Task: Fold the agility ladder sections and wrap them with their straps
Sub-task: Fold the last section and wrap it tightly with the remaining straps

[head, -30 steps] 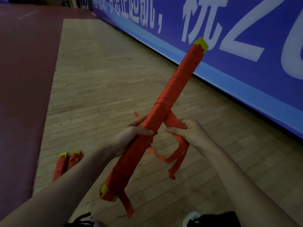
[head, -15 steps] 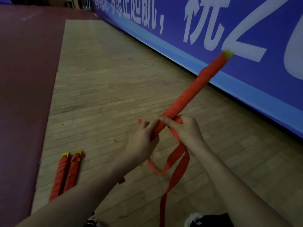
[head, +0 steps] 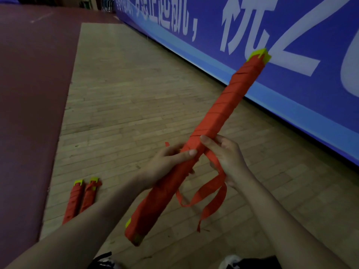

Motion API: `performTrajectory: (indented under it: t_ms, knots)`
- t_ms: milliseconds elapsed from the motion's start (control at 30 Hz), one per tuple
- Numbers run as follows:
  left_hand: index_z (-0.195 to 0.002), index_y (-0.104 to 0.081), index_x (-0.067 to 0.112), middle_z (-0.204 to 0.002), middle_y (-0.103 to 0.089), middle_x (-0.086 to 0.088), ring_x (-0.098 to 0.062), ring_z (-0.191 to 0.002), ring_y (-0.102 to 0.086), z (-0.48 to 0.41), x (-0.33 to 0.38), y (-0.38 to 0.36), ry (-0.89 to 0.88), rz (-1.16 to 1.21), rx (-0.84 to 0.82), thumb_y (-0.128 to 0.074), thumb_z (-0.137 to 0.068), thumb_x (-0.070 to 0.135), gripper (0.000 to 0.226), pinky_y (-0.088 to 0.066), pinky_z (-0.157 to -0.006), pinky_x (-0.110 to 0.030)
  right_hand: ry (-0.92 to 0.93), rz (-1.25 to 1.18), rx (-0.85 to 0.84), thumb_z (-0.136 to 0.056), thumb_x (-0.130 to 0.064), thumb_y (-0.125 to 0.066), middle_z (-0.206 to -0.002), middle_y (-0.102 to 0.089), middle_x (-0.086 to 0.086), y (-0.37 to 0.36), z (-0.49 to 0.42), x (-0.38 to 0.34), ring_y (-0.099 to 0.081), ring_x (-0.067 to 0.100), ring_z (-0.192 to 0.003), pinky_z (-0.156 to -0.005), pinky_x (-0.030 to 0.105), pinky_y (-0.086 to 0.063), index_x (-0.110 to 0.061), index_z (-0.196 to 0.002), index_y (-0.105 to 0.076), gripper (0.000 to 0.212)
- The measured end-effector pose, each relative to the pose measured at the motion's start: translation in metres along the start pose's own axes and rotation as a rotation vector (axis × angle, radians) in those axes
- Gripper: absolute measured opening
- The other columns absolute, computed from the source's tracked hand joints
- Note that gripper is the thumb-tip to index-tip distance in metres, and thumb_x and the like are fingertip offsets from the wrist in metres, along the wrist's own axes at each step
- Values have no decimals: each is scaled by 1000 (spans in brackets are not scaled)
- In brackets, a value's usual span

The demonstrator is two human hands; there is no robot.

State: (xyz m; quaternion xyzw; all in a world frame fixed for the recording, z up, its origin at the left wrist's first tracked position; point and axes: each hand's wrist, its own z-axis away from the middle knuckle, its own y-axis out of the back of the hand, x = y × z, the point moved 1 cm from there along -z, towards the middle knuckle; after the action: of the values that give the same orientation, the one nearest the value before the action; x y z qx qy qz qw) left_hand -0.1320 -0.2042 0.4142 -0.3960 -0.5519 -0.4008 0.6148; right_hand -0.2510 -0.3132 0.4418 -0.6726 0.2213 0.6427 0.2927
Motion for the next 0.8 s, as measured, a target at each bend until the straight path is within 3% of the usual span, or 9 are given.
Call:
performTrajectory:
  t_ms: [100, 200, 333, 400, 533, 700, 800]
  knots:
    - [-122, -55, 7, -107, -68, -19, -29, -77, -68, 5, 3, 6, 158, 156, -201, -61, -83, 34, 48, -57, -68, -34, 31, -68, -46, -92, -7, -56, -50, -61, -9, -4, 3, -4, -51, -2, -36, -38, 6, -36, 1, -99, -62, 12]
    - [-120, -55, 4, -105, -67, -23, -31, -71, -69, 7, 5, 16, 254, 324, -370, -80, -68, 33, 64, -57, -61, -36, 79, -122, -72, -90, -3, -55, -56, -64, -7, -5, 4, -4, -53, -2, -39, -39, 6, -37, 0, -95, -62, 8]
    - [-101, -57, 4, -87, -64, -18, -26, -61, -62, 11, 5, 18, 255, 465, -471, -82, -65, 24, 48, -56, -59, -36, 101, -139, -118, -89, 3, -53, -55, -64, -9, -3, 4, -3, -53, -2, -39, -40, 6, -37, -2, -93, -60, 9]
    - [-96, -57, 5, -82, -60, -15, -22, -59, -58, 10, 7, 17, 235, 442, -462, -78, -69, 23, 39, -53, -55, -32, 79, -144, -134, -87, 4, -55, -57, -66, -8, 2, 2, -6, -57, -2, -42, -43, 6, -40, -1, -95, -61, 11]
    - [-98, -54, 5, -79, -61, -14, -22, -56, -56, 9, 15, 18, 195, 257, -307, -63, -78, 16, 25, -49, -51, -28, 33, 51, -190, -65, -18, -77, -88, -73, 9, 18, -5, -3, -68, 16, -78, -70, 22, -53, -6, -96, -69, 34]
    - [-102, -56, 7, -79, -62, -14, -25, -60, -56, 8, 12, 21, 188, 187, -214, -58, -74, 13, 29, -48, -52, -28, -127, 202, -243, -67, -20, -74, -74, -73, -1, 28, -3, 0, -68, 7, -63, -55, 15, -50, -12, -87, -72, 21]
    - [-103, -57, 7, -82, -62, -14, -25, -61, -56, 7, 11, 23, 169, 173, -180, -57, -70, 8, 33, -49, -52, -28, -152, 269, -201, -78, -19, -72, -59, -65, -3, 31, -3, 3, -61, 7, -50, -46, 19, -47, -10, -87, -71, 13]
